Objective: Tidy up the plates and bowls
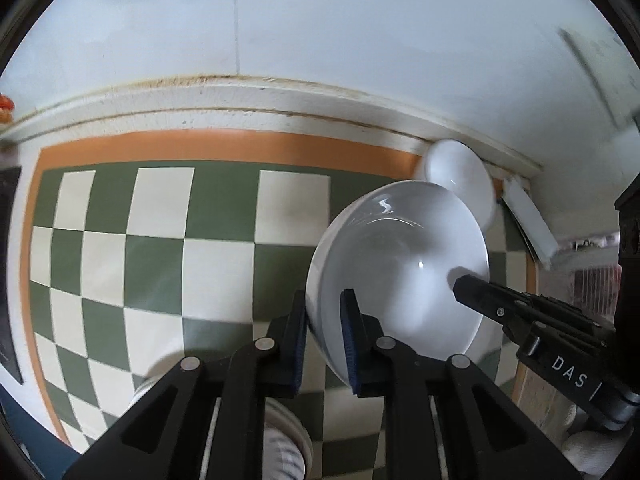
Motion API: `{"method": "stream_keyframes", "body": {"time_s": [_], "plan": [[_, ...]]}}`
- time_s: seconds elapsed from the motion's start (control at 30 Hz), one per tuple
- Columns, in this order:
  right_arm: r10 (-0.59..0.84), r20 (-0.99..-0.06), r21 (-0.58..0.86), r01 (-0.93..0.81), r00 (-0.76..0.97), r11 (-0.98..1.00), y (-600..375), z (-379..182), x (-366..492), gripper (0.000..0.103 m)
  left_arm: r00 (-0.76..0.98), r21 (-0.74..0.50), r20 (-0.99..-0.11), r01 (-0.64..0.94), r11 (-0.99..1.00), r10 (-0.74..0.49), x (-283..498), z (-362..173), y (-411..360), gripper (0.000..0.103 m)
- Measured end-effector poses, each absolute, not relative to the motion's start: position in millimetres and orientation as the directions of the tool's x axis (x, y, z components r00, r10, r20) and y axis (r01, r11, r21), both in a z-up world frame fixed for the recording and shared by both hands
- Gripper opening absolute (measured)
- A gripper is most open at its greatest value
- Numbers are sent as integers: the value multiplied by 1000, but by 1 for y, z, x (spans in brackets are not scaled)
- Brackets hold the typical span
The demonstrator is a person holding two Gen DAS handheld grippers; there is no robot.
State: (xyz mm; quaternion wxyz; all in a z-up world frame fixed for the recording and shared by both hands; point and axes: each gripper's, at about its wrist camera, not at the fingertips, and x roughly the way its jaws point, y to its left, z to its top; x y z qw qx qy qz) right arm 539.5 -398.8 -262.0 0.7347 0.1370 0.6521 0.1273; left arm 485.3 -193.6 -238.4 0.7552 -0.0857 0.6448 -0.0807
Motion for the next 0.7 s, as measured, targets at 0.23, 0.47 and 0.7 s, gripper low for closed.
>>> {"method": "stream_keyframes", "body": {"time_s": [0.23, 0.47, 0.7], "plan": [[359, -921, 366, 17, 153, 930, -424, -227, 471, 9, 133, -259, -953, 106, 960, -272, 433, -224, -222, 14], [340, -929, 353, 74, 144, 933, -451, -233, 404, 9, 65, -273, -956, 174, 946, -288, 389, -241, -248, 14], [348, -932, 359, 128, 101, 924, -467, -269, 367, 9, -6, -260, -964, 205, 944, -264, 366, -276, -263, 14]]}}
